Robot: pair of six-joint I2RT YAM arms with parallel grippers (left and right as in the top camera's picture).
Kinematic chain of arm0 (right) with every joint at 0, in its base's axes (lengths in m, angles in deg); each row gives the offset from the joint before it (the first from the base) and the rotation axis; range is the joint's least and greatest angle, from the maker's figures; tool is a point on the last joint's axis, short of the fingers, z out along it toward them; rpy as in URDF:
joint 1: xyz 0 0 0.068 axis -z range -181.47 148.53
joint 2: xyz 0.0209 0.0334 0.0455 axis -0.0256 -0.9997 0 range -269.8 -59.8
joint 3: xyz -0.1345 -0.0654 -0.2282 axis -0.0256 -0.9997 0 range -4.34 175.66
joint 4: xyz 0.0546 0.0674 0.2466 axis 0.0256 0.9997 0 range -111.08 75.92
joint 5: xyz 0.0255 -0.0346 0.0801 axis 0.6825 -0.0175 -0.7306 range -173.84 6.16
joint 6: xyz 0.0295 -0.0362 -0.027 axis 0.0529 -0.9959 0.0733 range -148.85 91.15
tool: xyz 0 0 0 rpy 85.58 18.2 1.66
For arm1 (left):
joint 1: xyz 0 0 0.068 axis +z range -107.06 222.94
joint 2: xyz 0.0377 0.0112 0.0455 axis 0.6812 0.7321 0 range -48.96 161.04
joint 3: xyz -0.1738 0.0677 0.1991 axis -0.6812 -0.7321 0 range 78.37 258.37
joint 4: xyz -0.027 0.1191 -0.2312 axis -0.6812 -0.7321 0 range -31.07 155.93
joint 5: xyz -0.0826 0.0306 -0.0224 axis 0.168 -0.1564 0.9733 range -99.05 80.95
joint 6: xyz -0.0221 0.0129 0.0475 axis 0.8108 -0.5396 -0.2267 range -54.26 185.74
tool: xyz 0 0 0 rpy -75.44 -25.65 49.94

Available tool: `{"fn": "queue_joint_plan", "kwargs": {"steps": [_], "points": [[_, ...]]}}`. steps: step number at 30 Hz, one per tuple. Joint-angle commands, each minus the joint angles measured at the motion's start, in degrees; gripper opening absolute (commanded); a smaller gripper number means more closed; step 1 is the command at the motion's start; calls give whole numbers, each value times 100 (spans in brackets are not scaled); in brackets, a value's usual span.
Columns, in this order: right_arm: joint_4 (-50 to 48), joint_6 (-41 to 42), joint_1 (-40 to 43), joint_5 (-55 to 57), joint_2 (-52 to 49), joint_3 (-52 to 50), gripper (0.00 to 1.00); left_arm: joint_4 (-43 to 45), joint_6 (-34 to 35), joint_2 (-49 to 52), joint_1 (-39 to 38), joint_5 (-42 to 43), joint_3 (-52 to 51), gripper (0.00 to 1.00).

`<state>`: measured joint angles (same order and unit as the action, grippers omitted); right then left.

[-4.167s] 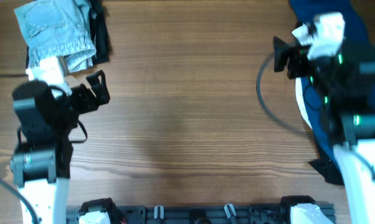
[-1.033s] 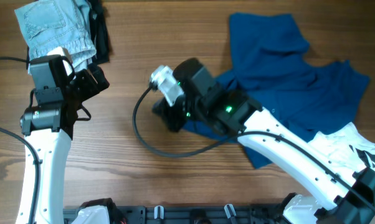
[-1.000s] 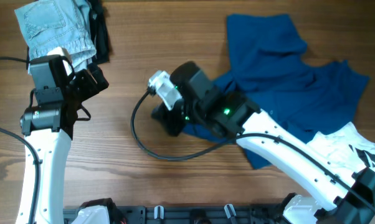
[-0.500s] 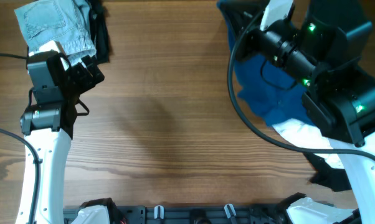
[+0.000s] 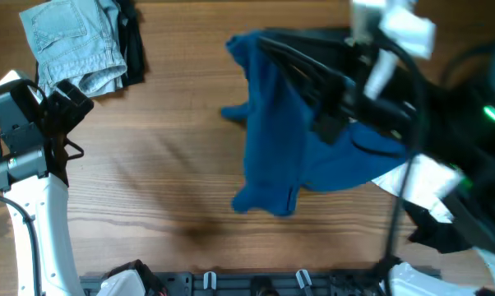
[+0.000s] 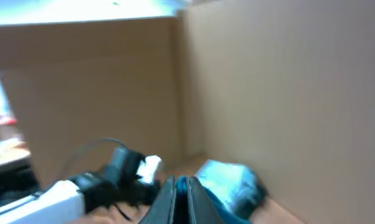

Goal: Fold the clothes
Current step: 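Lift the teal shirt with the right gripper and drag it leftward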

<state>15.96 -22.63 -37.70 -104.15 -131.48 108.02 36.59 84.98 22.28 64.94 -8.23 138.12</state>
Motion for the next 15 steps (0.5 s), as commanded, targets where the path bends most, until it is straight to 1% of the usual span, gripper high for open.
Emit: {"fn": "queue_joint_plan", "kwargs": {"steps": [1,2,4,6,8,10,11,13,15], "points": [[828,-197,516,1864,295,184,4,-66,48,-22,-116,466,59,100],[1307,-192,942,1923,223,168,4,-83,46,-2,-286,472,59,100],[1845,-192,1421,1906,66,168,4,-107,44,35,-651,474,59,100],[2479,-282,2061,1832,-278,162,4,-133,-240,120,-1123,494,59,100],[2905,-619,2673,1231,-857,155,4,-267,-339,326,-1757,498,59,100],[3053,-763,3053,846,-1421,155,4,-507,-487,544,-2192,542,59,100],[3064,-758,3268,710,-1845,153,4,-686,-664,732,-2455,765,59,100],[3049,-686,3532,669,-2424,155,4,-807,-708,970,-2758,1117,59,100],[3025,-581,3790,616,-3027,155,4,-817,-704,1298,-3154,1270,59,100]]}}
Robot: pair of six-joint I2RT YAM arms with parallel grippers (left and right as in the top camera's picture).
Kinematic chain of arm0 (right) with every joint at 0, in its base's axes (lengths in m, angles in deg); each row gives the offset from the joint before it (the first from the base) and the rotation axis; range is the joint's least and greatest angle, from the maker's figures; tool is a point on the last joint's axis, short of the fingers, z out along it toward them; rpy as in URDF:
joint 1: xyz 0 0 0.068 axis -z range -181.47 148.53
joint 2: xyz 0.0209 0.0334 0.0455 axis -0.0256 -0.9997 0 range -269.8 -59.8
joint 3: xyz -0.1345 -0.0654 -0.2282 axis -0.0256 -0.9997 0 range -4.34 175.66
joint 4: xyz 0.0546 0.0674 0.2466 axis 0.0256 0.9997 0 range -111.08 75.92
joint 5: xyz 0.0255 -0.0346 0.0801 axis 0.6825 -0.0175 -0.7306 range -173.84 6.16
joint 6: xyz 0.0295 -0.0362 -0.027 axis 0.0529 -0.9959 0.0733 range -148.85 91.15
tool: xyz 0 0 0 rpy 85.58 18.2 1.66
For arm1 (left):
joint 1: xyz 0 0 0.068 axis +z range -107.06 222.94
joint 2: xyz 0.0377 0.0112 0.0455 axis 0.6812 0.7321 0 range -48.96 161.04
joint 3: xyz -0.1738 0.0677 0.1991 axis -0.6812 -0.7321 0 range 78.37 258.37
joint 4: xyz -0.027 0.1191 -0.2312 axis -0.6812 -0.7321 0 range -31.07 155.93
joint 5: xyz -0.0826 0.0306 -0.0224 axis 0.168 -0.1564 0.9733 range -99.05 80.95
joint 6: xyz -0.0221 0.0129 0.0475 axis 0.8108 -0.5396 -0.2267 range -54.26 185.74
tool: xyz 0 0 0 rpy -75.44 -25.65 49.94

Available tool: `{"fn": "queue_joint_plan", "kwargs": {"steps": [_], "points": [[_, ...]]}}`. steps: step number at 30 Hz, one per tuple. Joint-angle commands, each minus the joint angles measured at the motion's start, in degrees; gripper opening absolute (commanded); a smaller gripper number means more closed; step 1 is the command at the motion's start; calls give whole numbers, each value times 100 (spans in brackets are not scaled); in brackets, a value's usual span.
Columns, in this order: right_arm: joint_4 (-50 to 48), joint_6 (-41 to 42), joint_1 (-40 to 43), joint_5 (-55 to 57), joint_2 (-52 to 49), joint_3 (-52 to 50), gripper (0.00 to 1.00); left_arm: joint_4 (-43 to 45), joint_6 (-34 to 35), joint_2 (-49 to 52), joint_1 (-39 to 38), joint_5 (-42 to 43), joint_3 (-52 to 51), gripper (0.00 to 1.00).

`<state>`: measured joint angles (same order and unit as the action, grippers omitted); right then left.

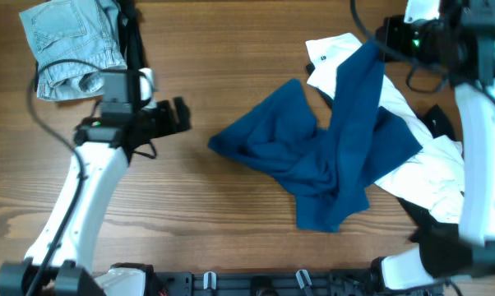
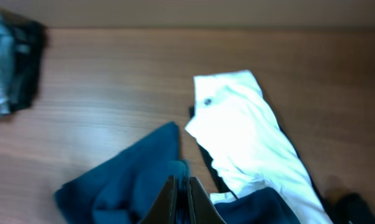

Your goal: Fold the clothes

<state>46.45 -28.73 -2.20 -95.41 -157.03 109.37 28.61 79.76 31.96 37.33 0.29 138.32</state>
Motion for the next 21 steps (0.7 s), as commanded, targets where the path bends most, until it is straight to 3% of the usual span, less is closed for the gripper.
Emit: {"fn": "queue_joint_plan", "kwargs": {"steps": [1,5,10,14,16,17,18,20,21], "points": [[-68,31,356,-387,-745,20,4,-24,-181,511,-584,413,39,100],[-157,0,474,-562,-1279,20,4,-2,-79,1095,-953,415,39,100],[-321,-2,472,-562,-1318,17,4,415,341,1845,-1320,785,39,100],[-337,-7,474,-562,-1318,17,4,592,269,2127,-1609,1075,39,100],[-341,-2,472,-562,-1318,17,4,605,271,2127,-1615,1078,39,93],[-343,0,472,-562,-1318,17,4,605,269,2127,-1615,1051,39,87],[-341,2,472,-562,-1318,20,4,603,271,2127,-1615,1029,39,73],[-341,2,472,-562,-1318,17,4,605,273,2127,-1615,1032,39,24],[-341,2,472,-562,-1318,20,4,605,275,2127,-1615,1032,39,7]]}}
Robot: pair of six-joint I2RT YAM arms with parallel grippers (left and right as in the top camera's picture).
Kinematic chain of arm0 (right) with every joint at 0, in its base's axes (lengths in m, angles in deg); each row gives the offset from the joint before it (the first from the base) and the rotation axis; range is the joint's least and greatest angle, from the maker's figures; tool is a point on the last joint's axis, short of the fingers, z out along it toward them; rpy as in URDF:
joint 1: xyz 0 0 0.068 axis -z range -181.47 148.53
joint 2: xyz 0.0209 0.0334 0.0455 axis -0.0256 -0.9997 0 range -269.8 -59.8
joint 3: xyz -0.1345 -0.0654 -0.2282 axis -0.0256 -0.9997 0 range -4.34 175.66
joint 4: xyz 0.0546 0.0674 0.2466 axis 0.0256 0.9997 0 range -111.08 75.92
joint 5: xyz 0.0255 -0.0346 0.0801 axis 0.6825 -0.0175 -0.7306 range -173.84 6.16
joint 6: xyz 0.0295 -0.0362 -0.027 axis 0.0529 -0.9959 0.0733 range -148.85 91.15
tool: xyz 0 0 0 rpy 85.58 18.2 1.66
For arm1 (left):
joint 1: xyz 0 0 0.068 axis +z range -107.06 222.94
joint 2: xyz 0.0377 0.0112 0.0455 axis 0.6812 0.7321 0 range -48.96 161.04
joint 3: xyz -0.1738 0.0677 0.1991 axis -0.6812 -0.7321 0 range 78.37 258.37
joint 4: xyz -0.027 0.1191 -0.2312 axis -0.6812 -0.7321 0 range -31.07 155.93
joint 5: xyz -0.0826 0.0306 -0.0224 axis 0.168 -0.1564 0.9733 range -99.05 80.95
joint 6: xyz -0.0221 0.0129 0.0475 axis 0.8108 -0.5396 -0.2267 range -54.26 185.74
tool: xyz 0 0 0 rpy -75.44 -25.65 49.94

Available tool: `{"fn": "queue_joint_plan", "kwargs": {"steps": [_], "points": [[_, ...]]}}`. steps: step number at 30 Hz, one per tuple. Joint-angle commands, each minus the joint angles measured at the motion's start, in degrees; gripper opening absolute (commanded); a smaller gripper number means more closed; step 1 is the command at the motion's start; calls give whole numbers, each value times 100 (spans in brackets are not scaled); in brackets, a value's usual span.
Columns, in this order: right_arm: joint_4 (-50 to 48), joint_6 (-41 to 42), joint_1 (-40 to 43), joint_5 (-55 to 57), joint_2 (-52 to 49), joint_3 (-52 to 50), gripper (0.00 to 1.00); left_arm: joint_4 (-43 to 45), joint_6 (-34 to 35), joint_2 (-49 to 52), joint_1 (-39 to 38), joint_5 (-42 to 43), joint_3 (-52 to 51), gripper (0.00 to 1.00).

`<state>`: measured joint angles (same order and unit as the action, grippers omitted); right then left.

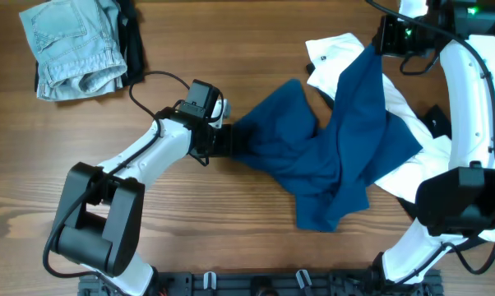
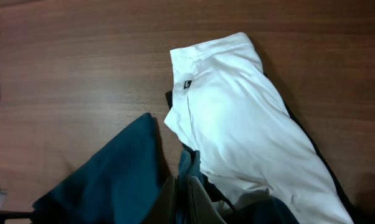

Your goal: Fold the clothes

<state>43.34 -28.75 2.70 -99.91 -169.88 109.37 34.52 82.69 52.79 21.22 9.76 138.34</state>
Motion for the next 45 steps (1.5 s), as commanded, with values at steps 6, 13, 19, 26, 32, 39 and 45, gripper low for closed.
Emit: {"fn": "queue_joint_plan", "kwargs": {"steps": [6,13,19,26,32,39,45], "points": [[-46,-7,-11,-525,-31,20,4,-1432,48,-1014,925,-833,1440,4],[-70,59,789,-992,1259,105,4,-1954,-131,-3191,1823,-1517,2776,4],[560,-175,1840,-1228,2236,105,4,-2382,76,-3912,1836,-1698,2776,4],[1001,-721,1611,-1209,1322,103,4,-3598,157,-2691,1836,-1698,2769,4],[627,-745,929,-922,-260,103,4,-2966,-24,-299,1834,-1700,2758,4],[103,-595,715,-925,-1137,103,4,-1670,-24,1169,1843,-1703,2820,100],[35,-595,715,-925,-1137,103,4,-3499,953,334,2159,-1711,3027,100]]}}
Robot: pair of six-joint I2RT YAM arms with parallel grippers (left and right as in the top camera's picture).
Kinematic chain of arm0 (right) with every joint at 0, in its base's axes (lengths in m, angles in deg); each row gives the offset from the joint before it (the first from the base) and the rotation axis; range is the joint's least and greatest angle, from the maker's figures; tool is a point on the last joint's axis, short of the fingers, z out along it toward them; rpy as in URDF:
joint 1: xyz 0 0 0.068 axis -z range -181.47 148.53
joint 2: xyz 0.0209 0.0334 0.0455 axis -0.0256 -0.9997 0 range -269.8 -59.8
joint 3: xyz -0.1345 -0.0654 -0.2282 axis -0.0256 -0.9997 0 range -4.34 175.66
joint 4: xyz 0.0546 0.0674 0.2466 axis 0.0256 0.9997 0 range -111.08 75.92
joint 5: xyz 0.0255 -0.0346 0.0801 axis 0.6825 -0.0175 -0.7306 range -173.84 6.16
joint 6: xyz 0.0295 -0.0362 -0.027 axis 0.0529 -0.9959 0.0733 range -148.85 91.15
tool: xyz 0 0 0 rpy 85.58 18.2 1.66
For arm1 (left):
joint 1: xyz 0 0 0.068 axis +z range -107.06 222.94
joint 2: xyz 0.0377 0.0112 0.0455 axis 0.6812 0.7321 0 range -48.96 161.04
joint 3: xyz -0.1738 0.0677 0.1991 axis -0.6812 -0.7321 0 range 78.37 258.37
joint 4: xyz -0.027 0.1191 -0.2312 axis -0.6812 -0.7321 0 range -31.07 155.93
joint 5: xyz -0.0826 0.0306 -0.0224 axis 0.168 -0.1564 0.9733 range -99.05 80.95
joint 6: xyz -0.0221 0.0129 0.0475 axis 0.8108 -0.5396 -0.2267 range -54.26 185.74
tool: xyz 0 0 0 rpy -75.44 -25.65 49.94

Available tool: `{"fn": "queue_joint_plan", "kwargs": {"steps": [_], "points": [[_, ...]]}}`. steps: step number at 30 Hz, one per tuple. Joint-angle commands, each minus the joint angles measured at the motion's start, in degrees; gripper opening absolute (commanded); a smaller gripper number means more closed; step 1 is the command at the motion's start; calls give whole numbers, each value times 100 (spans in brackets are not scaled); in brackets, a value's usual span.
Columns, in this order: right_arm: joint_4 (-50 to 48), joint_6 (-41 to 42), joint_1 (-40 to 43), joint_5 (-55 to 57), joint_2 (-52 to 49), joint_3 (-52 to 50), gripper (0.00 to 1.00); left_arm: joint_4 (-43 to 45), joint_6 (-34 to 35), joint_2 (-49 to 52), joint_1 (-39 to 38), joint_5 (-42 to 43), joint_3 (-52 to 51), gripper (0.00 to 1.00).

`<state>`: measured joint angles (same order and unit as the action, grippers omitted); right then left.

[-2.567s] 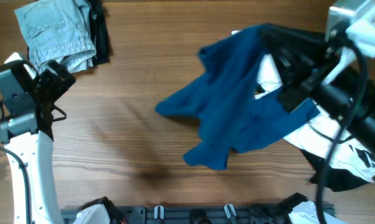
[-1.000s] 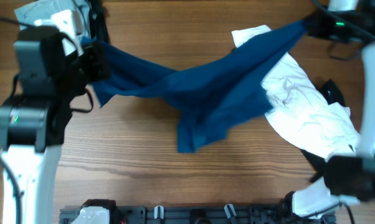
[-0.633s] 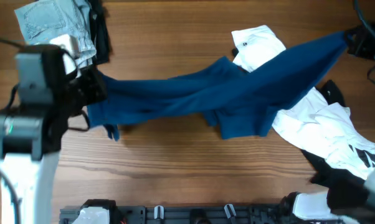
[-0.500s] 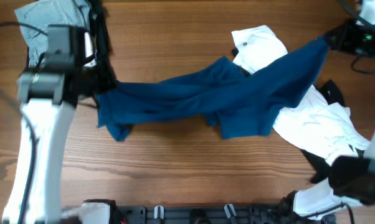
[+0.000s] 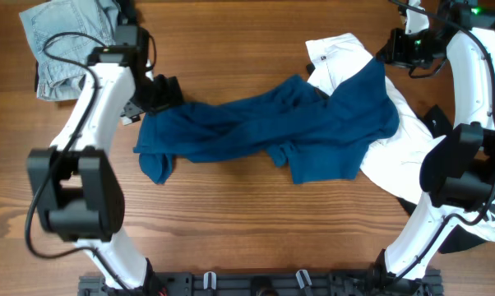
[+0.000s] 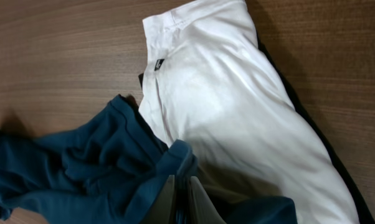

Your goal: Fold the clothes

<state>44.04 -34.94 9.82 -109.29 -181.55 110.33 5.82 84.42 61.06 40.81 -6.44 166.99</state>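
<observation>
A dark blue garment [image 5: 264, 131] lies stretched across the middle of the table, wrinkled and twisted. My left gripper [image 5: 159, 97] holds its left end; the jaws are hidden in the cloth but appear shut on it. My right gripper [image 5: 386, 59] is shut on the garment's right end, pinching a fold of blue cloth [image 6: 175, 163] above a white garment [image 6: 237, 124]. The white garment [image 5: 412, 148] lies at the right, partly under the blue one.
Folded light denim [image 5: 67, 37] on a dark piece [image 5: 132, 57] sits at the back left corner. Dark clothing [image 5: 469, 238] lies at the right edge under the white garment. A black rail [image 5: 256, 284] runs along the front edge.
My left gripper has moved from mid-table back and left with the blue garment's end. The garment is now pulled out into a long band between both grippers. The right gripper stays shut.
My right gripper held the blue garment hanging high over the table while the left arm stood idle at the left. Then the garment lay bunched beside the white one, with the left gripper nearing. Then the left gripper was at its left edge; now it is stretched wide.
</observation>
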Motion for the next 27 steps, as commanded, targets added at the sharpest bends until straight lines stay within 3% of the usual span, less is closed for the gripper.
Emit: {"fn": "queue_joint_plan", "kwargs": {"steps": [1,3,8,11,14,21,23,26,27], "points": [[-42,22,2,15,31,7,4,-1025,1338,-503,262,-321,162,100],[-83,11,2,17,28,7,4,-1711,2385,-514,315,-892,114,100],[-151,24,2,20,28,7,4,-1069,3060,-514,129,-883,-678,92],[-168,24,2,37,28,7,4,-149,3136,-514,138,-737,-1521,84],[-166,26,2,37,28,7,4,468,3152,-514,168,-782,-1976,84],[-212,74,2,37,28,7,4,863,3147,-511,192,-1248,-2103,74],[-210,72,2,37,28,7,4,938,3147,-511,192,-1261,-2103,64],[-212,72,2,37,28,7,4,990,3147,-511,192,-1283,-2103,42],[-210,74,2,37,28,7,4,1056,3147,-511,192,-1342,-2103,25]]}}
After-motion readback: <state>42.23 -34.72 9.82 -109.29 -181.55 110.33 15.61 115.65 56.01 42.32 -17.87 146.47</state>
